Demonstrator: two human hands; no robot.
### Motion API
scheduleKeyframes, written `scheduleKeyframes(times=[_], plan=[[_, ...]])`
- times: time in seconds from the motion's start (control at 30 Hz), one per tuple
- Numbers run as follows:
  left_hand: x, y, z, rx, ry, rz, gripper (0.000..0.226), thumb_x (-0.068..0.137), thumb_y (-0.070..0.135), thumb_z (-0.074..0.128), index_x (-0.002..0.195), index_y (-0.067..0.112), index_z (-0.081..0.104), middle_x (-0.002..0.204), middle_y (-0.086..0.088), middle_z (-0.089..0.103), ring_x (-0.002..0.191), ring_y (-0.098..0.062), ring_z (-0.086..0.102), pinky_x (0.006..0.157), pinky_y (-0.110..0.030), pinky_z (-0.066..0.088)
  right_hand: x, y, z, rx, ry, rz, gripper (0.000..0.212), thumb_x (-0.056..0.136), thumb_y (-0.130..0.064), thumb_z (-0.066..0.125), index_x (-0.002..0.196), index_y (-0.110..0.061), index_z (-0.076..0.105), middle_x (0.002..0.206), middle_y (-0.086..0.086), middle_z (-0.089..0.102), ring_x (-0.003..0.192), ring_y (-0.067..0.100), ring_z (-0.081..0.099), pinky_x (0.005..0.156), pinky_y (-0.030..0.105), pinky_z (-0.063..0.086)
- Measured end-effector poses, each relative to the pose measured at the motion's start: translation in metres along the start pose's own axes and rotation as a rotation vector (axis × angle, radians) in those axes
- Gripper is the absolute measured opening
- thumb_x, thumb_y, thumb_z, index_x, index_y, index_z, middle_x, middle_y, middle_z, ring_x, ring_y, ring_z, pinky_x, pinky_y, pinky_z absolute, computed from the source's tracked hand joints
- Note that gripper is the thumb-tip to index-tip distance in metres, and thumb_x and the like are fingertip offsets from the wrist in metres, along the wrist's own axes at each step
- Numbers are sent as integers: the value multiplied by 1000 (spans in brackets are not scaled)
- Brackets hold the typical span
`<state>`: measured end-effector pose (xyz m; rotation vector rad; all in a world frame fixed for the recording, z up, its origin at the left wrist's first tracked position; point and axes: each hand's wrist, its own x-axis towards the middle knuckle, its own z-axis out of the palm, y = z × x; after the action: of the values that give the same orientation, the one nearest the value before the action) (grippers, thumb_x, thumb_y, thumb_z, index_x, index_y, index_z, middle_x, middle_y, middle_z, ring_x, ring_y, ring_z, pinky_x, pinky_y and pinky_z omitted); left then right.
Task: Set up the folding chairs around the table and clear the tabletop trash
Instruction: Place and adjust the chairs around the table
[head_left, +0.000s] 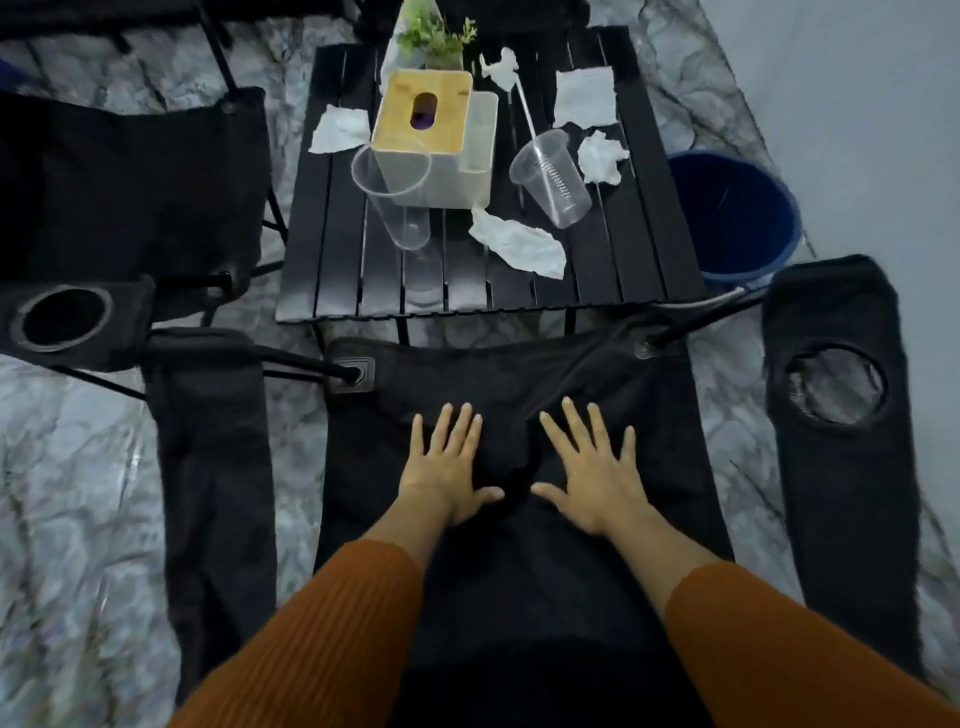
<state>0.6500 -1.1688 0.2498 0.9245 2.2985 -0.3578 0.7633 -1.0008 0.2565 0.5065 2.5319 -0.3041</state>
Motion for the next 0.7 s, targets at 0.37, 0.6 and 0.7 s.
scheduleKeyframes(times=[0.37,0.6,0.7], plan=[[-8,-6,58,-107,13,10,89,86,76,16,144,28,-29,153,1,-38,142,-24,-33,116,-57,-16,-8,12,40,-16,-166,11,96,79,-83,27,147,-37,-24,155,-7,-36,145,23,-31,111,70,-12],[-39,-32,16,-186,-56,83,72,97,59,24,152,27,-11,161,-1,-21,146,-18,-24,119,-50,-13,-25,-23,8,141,-309,69,83,91,-67,35,150,-37,-15,162,-5,-18,149,24,-20,115,66,-6],[-63,-57,-36,-154,261,180,60,102,33,34,153,21,7,163,-3,-6,149,-20,-14,119,-45,-9,-24,-74,-25,332,-127,4,78,93,-57,44,154,-29,5,163,-1,13,150,22,10,120,55,11]])
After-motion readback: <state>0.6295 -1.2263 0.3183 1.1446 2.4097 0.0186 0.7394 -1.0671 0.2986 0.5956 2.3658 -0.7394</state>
